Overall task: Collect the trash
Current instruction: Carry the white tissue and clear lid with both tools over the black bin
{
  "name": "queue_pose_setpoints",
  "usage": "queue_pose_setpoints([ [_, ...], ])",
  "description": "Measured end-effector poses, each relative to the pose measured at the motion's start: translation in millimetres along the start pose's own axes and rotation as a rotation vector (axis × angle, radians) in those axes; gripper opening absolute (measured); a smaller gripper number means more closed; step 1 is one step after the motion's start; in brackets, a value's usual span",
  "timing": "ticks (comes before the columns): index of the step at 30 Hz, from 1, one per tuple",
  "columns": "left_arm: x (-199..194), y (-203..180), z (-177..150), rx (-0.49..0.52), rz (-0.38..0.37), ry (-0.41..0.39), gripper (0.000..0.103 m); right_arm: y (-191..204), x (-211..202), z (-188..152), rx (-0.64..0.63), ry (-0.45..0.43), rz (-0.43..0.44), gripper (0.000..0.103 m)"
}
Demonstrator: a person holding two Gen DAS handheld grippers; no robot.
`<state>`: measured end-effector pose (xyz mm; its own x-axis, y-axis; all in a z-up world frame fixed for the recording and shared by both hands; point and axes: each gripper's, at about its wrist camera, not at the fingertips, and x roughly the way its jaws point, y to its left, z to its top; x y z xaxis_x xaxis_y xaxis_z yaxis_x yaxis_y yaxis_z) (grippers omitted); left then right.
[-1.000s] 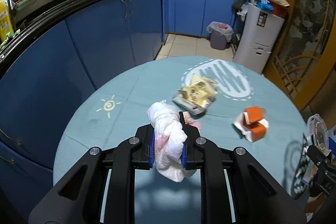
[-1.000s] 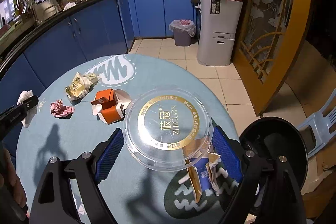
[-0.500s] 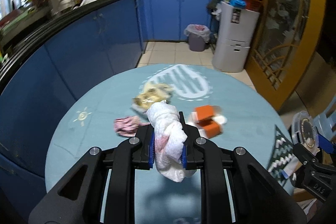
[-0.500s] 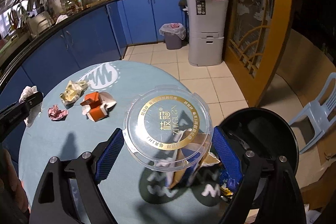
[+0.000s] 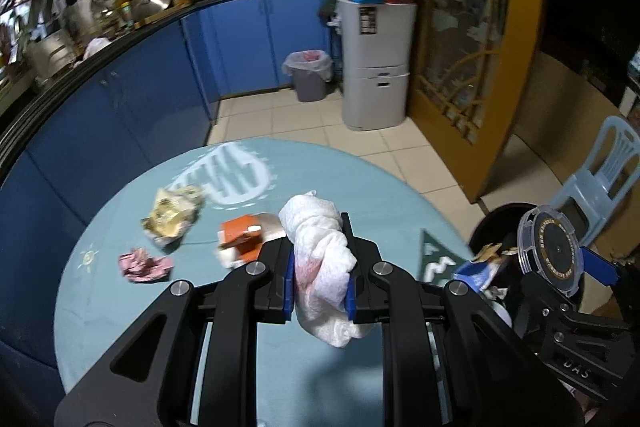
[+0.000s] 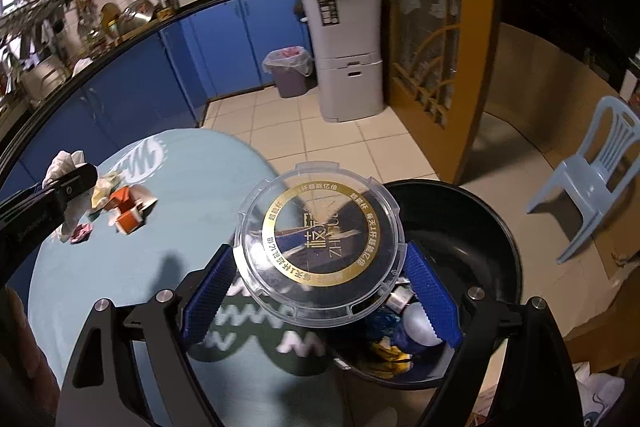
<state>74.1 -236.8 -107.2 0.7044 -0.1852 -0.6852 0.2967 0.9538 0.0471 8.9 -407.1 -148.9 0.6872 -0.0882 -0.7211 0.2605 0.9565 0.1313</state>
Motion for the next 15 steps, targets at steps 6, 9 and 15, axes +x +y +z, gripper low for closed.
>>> queue_pose_setpoints([
  [6, 2.2, -14.1, 4.7, 0.002, -0.134, 0.000, 0.019, -29.2, -1.6, -0.5, 0.040, -0.013, -0.028, 0.083],
  [9, 6.9, -22.1, 7.7, 0.020, -0.140, 0.007, 0.019, -42.9, 0.5, -1.8, 0.069, -0.015, -0.033, 0.083],
  [15, 12.1, -37.0, 12.1, 0.025, -0.189, 0.018, 0.019, -65.4, 6.0, -4.9, 0.101, -0.007, -0.039, 0.083],
])
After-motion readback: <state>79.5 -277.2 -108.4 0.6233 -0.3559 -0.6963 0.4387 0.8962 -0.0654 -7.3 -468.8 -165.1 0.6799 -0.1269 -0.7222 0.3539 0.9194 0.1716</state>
